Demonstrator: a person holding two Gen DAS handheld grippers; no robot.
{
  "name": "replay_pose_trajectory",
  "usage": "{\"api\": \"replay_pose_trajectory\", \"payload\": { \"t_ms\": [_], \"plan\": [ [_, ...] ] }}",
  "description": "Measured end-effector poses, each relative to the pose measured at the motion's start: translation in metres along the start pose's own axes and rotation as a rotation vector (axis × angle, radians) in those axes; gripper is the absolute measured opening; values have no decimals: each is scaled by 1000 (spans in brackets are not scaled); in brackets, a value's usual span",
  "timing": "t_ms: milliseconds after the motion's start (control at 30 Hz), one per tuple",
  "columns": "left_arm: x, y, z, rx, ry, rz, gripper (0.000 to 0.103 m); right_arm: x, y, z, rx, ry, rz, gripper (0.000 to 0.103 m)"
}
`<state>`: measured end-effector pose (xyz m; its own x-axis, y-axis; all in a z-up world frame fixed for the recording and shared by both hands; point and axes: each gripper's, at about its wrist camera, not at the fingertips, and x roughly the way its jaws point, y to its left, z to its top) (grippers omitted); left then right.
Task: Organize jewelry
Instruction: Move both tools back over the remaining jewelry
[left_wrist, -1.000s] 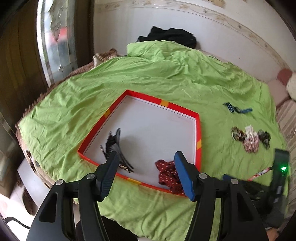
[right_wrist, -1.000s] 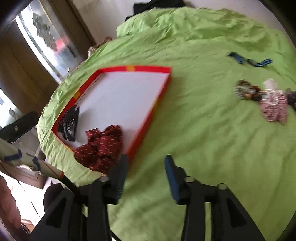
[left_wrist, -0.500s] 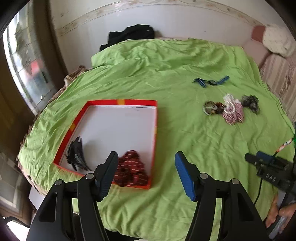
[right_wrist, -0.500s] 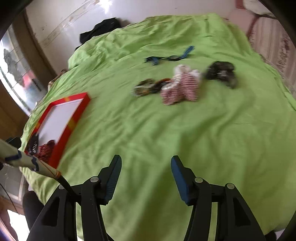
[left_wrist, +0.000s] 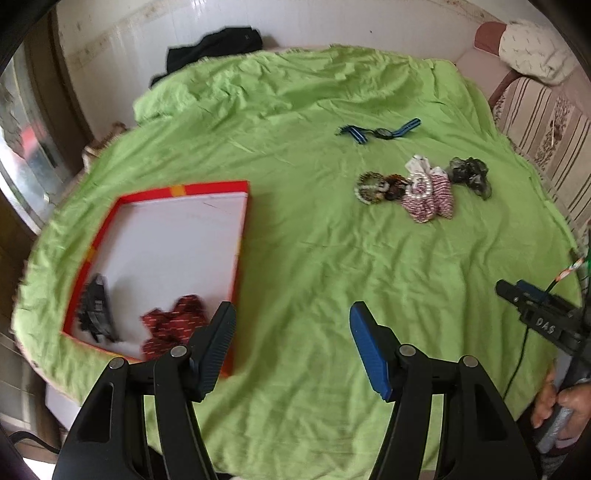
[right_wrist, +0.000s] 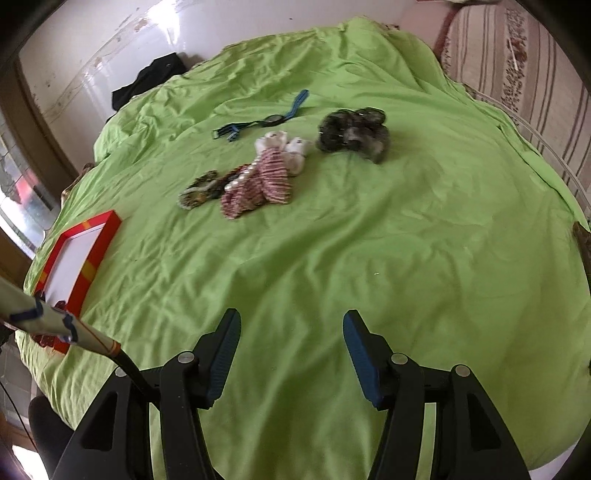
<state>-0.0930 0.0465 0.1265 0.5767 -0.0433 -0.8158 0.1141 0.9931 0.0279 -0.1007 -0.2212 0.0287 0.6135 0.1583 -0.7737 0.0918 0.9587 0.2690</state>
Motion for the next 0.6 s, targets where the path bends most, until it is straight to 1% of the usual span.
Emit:
{"api": "replay_pose_trajectory", "payload": {
  "t_ms": [100, 200, 367, 533, 600],
  "plan": [
    [16, -4, 14, -13, 41, -54, 63, 2, -8, 6, 10, -3, -8, 62],
    [35, -14, 32, 11, 56, -94, 63, 6, -13, 16, 21, -6, -6, 63],
    [80, -30, 67, 17, 81, -160, 63, 20, -21, 39, 52, -3, 15, 65],
    [132, -39, 102, -22, 119, -271, 63, 34, -25, 58, 58, -4, 35, 65],
    [148, -45, 113, 3, 123, -291, 61, 39, -27, 63, 65, -6, 36, 65]
  ]
}}
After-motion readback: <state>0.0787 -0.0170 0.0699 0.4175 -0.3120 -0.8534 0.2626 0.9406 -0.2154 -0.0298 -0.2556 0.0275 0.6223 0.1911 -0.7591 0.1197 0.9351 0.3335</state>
